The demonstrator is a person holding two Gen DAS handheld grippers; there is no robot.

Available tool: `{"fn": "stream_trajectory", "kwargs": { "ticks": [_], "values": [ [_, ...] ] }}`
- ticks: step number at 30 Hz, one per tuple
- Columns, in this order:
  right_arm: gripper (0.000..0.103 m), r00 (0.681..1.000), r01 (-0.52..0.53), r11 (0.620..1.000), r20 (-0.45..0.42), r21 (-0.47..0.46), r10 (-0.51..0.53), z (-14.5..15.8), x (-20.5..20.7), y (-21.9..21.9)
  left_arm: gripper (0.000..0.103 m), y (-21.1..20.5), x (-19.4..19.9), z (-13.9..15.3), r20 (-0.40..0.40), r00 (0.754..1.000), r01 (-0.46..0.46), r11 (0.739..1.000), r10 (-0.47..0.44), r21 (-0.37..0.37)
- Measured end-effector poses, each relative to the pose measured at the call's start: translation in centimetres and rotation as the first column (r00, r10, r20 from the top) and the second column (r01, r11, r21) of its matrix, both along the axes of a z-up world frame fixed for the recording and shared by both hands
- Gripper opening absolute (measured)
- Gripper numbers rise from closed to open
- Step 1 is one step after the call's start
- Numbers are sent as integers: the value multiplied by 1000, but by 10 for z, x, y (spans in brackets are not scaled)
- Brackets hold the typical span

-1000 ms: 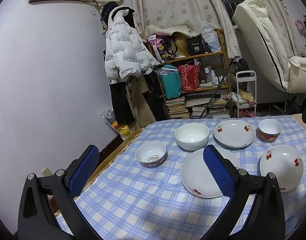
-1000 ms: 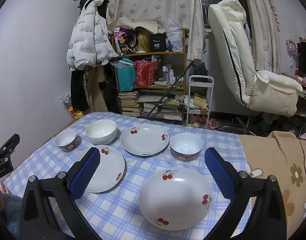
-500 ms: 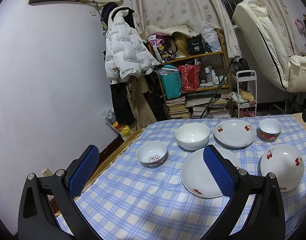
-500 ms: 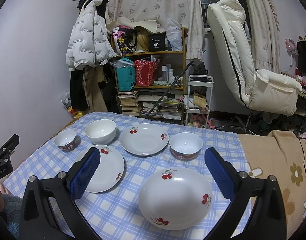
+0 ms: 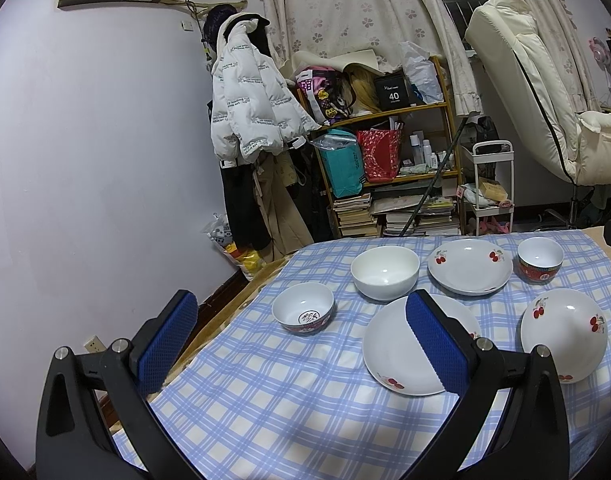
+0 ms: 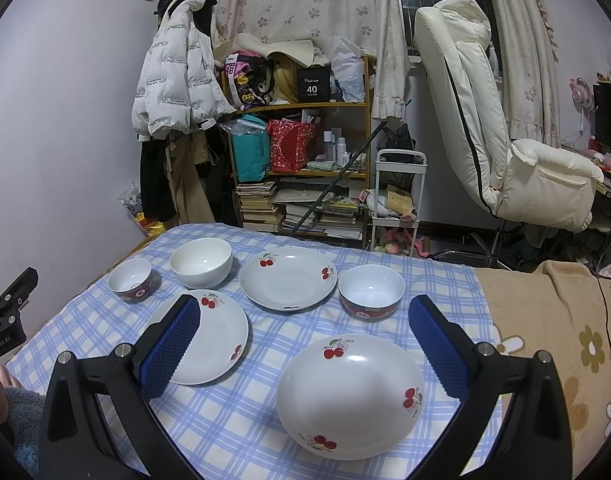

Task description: Organize plates and bowls

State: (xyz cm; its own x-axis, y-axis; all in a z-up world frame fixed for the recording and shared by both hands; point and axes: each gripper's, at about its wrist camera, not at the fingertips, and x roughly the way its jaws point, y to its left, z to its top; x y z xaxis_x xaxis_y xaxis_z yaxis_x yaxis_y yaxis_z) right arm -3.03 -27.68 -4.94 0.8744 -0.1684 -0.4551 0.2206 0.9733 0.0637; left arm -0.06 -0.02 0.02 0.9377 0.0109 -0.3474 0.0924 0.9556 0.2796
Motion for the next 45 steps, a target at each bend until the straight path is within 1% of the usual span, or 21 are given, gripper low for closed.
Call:
{"fn": "stream_trajectory", "kwargs": {
  "ticks": [36, 37, 45],
  "values": [
    [103, 1000, 3, 1000, 8, -5, -3, -2, -1, 3, 102, 1, 2, 2, -3, 1000, -2, 1000, 2, -1],
    [103, 1000, 4, 1000, 9, -5, -3, 1, -3, 1, 102, 2, 2, 1, -4, 1000, -2, 1000, 2, -2],
    [103, 1000, 6, 1000, 5, -5, -6, 4, -5, 2, 102, 2, 2, 1, -2, 1000, -2, 1000, 2, -1]
  ]
}}
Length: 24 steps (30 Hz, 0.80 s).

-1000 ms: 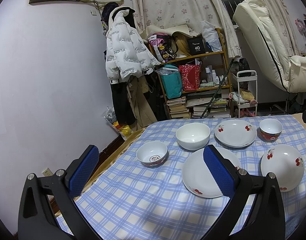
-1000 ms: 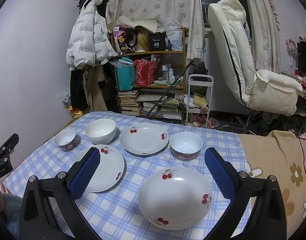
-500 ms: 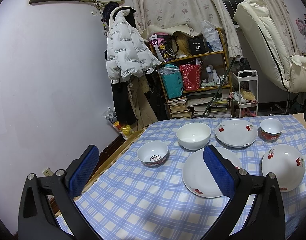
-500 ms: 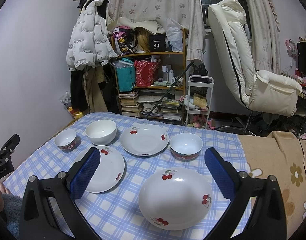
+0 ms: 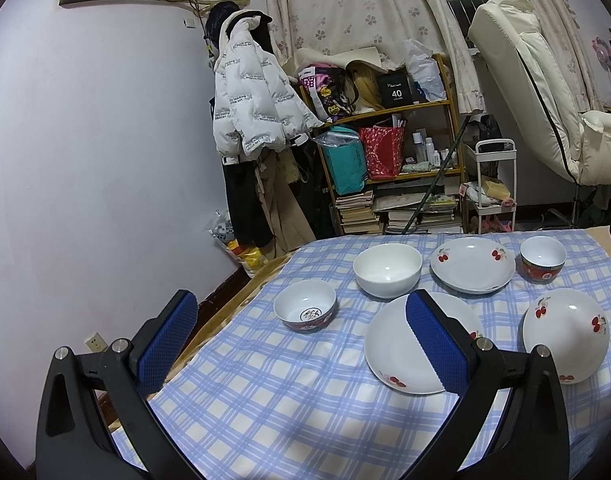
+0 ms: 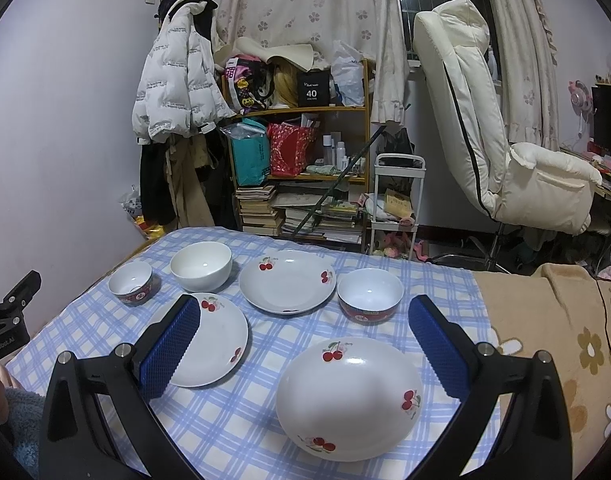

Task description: Organize plates and bowls

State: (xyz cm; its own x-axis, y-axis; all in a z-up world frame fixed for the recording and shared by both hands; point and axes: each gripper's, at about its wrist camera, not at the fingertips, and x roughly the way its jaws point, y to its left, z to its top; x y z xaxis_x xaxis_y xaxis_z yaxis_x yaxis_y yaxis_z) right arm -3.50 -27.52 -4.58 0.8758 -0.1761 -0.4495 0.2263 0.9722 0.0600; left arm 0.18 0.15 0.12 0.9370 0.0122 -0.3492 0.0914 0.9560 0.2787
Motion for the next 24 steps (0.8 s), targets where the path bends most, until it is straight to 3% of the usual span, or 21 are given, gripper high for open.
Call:
{"fn": "stream_trajectory", "kwargs": {
  "ticks": [8, 14, 24],
  "values": [
    [103, 1000, 3, 1000, -9, 6, -3, -3, 3, -4, 102, 5, -1, 2, -7, 1000, 3, 1000, -3, -1],
    [103, 1000, 2, 1000, -29, 24, -1, -2, 10, -9, 102, 10, 17, -12, -93, 995, 16, 1000, -18, -23],
    [103, 999, -1, 999, 44, 50, -1, 24, 39, 2, 102, 0, 52, 27, -175, 984, 31, 999, -35, -23]
  ]
}}
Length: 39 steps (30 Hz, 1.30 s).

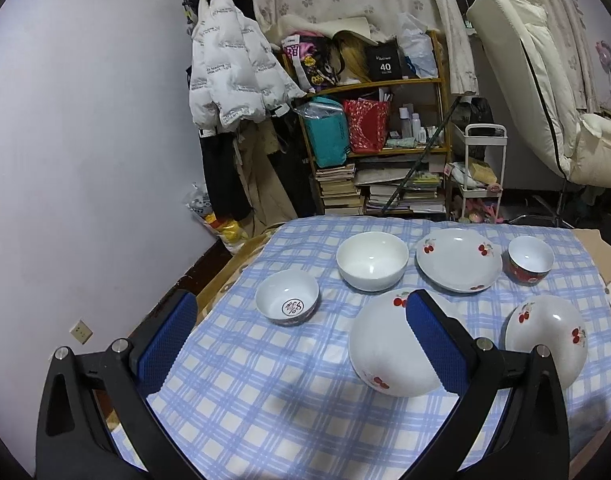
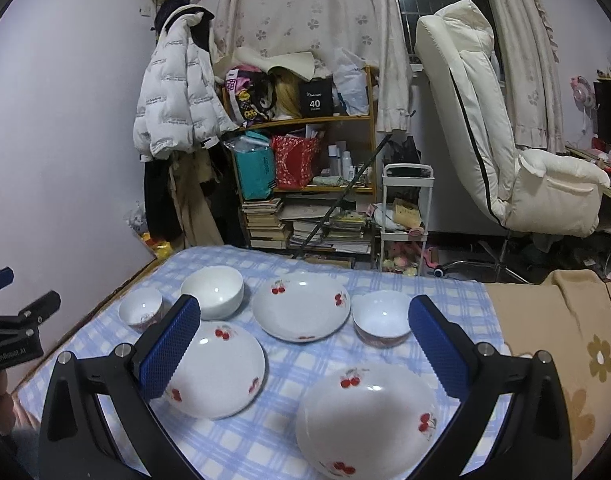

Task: Organize plates and bowls
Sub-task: 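Move both tools toward the large white cherry-print plate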

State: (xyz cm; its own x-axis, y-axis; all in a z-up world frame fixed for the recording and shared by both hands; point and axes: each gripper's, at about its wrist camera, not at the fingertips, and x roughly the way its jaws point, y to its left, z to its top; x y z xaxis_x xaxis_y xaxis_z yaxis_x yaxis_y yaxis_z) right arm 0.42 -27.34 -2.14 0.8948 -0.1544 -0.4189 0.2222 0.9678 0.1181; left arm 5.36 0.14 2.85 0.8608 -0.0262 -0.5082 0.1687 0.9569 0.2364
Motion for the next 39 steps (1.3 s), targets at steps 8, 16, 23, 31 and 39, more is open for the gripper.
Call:
{"fn": "stream_trajectory", "kwargs": {
  "ticks": [8, 16, 23, 31, 39],
  "values": [
    [103, 1000, -10, 1000, -18, -12, 10, 3, 37, 3, 102, -8, 45, 10, -58, 998, -19, 1000, 19, 0],
    [103, 999, -26, 999, -49, -45, 24, -6, 71, 7, 102, -16, 78, -14, -125, 991, -47, 999, 49, 24],
    [103, 993, -49, 998, -105, 28, 52, -30, 96, 7, 102, -4, 109, -40, -202, 975, -95, 995, 94, 1],
    [103, 984, -68, 998, -165, -4, 66, -54, 122, 11, 102, 10, 136, -73, -289, 951, -129, 991, 115, -29],
    [103, 972, -92, 996, -218, -1, 89, -80, 149, 16, 102, 3, 149, -107, -345, 934, -101, 995, 91, -12]
  ]
}}
